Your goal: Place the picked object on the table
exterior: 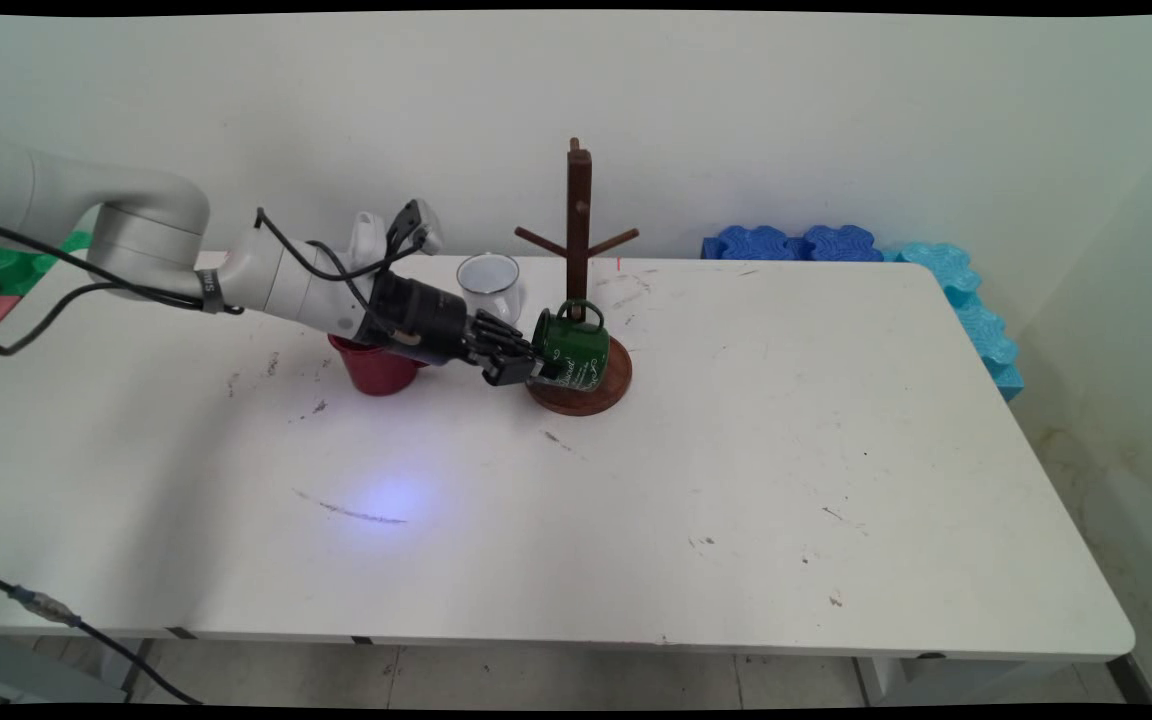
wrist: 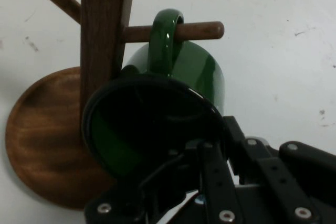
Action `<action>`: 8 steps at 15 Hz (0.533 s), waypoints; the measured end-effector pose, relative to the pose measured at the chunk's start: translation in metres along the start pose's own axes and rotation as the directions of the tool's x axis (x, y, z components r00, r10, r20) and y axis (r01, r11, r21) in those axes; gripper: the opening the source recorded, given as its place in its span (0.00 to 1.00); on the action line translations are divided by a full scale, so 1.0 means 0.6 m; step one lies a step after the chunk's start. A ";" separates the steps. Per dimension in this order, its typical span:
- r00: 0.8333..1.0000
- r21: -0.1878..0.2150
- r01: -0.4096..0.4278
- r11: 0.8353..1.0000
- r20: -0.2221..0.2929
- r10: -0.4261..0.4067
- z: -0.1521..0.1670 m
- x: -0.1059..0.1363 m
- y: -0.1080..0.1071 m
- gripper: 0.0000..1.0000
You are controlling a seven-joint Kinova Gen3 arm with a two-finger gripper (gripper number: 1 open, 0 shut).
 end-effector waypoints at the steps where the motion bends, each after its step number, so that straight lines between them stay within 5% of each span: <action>1: 1.000 0.001 0.001 1.000 -0.001 -0.001 0.000 0.001 0.000 0.00; 8: 1.000 0.005 0.005 1.000 -0.010 -0.004 -0.002 0.010 0.002 0.00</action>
